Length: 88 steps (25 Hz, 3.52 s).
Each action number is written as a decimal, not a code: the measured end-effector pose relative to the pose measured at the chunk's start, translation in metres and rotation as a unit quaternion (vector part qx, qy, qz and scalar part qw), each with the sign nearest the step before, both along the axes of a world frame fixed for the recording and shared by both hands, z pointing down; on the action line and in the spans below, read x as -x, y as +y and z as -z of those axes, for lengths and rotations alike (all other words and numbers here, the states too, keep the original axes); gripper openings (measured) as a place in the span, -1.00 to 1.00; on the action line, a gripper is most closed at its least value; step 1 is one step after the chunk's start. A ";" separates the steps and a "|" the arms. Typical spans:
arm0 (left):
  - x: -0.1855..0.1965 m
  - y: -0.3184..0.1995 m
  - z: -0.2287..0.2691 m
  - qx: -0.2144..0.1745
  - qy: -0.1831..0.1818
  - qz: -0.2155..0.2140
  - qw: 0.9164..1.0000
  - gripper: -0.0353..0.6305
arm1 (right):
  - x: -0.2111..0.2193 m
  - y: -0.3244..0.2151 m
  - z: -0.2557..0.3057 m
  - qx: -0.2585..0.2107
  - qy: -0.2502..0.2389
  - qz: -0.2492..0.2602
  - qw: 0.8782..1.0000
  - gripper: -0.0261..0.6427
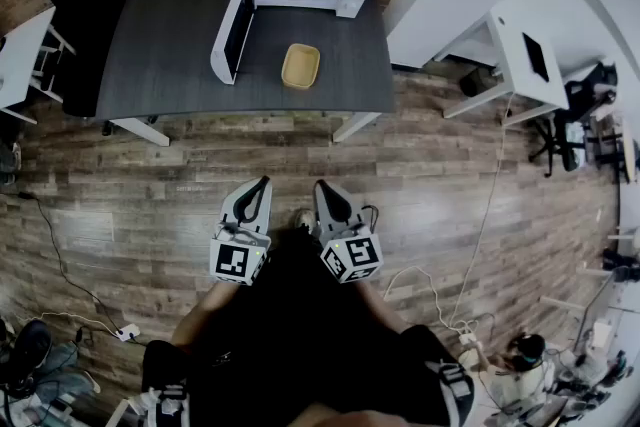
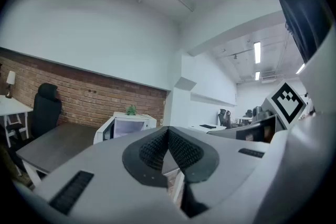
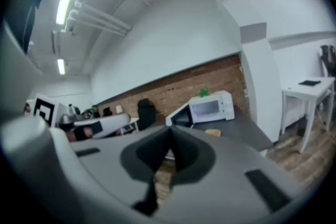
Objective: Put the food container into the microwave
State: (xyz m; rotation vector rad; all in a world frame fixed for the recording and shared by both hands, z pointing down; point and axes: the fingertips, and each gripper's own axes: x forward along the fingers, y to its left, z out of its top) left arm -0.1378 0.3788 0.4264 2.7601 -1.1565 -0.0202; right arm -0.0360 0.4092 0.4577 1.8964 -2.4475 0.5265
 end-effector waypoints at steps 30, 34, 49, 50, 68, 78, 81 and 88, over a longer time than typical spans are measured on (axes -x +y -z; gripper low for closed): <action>-0.089 -0.015 -0.011 0.012 -0.022 0.045 0.999 -0.79 | -0.087 -0.025 -0.011 0.007 -0.016 0.050 0.999 -0.82; -0.098 -0.014 -0.013 0.017 -0.029 0.058 0.998 -0.79 | -0.102 -0.034 -0.014 0.005 -0.018 0.064 0.998 -0.82; -0.097 -0.096 -0.038 0.038 -0.005 0.056 0.998 -0.79 | -0.100 -0.108 -0.039 0.034 0.000 0.066 0.997 -0.82; -0.097 -0.107 -0.037 0.034 -0.004 0.052 0.998 -0.79 | -0.098 -0.117 -0.040 0.036 0.003 0.065 0.997 -0.82; -0.059 -0.288 -0.037 0.065 0.006 -0.029 0.997 -0.79 | -0.062 -0.288 -0.052 0.088 0.058 0.003 0.994 -0.82; -0.039 -0.335 -0.042 0.070 0.004 -0.050 0.996 -0.79 | -0.049 -0.334 -0.076 0.146 0.110 0.020 0.983 -0.82; -0.036 -0.344 -0.046 0.078 -0.001 -0.046 0.996 -0.79 | -0.048 -0.344 -0.086 0.161 0.123 0.040 0.978 -0.82; -0.046 -0.354 -0.045 0.072 -0.003 -0.034 0.997 -0.79 | -0.049 -0.362 -0.105 0.154 0.161 0.093 0.971 -0.82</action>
